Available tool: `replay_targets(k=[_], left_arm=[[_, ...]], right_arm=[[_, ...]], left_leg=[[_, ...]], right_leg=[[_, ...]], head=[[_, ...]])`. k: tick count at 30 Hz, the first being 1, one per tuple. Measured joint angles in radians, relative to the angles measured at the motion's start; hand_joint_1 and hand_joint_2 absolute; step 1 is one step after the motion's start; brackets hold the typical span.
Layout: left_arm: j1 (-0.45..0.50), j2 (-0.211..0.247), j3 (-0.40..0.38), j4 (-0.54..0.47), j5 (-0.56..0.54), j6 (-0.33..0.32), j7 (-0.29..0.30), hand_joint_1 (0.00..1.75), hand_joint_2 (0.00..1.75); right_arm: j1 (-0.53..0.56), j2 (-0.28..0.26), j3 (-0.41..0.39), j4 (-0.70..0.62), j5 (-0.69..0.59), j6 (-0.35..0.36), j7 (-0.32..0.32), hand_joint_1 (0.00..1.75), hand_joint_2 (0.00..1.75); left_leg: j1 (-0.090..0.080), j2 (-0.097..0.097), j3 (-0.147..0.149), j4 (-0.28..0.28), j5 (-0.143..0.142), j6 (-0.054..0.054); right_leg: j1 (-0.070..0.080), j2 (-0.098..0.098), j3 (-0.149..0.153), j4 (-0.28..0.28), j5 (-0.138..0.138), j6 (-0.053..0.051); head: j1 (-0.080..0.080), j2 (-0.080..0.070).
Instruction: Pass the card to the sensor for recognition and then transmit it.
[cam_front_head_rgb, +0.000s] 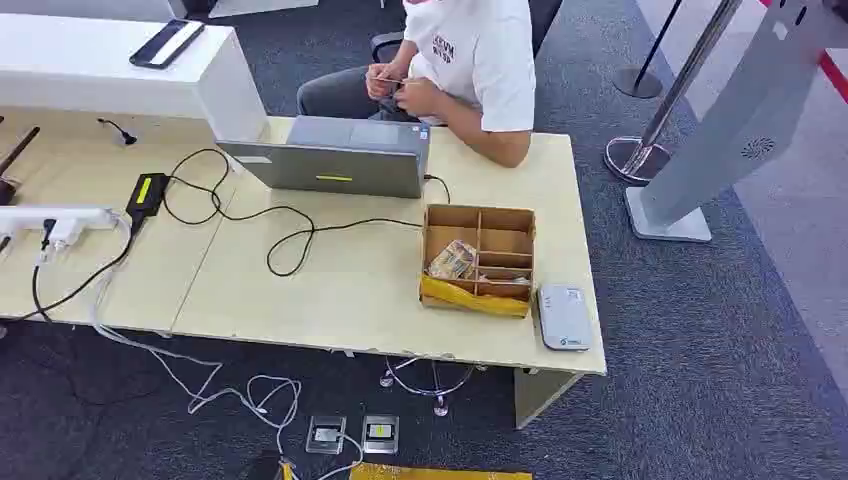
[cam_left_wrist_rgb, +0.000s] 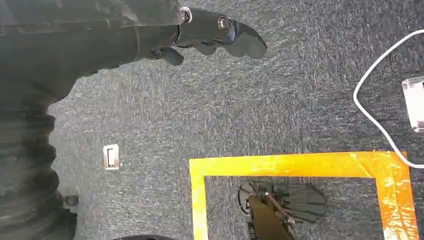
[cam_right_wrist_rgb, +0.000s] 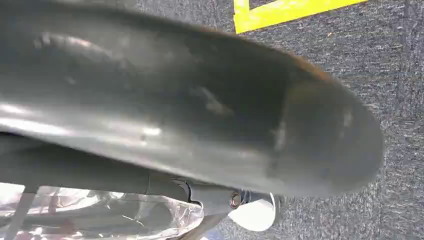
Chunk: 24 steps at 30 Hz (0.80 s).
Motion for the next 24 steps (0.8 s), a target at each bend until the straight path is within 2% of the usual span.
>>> replay_targets(k=[24], left_arm=[[0.0,0.0,0.0,0.0,0.0,0.0,0.0,0.0,1.75]], right_arm=[[-0.001,0.0,0.0,0.0,0.0,0.0,0.0,0.0,0.0]], left_leg=[[0.0,0.0,0.0,0.0,0.0,0.0]], right_leg=[[0.0,0.0,0.0,0.0,0.0,0.0]], head=[[0.0,0.0]])
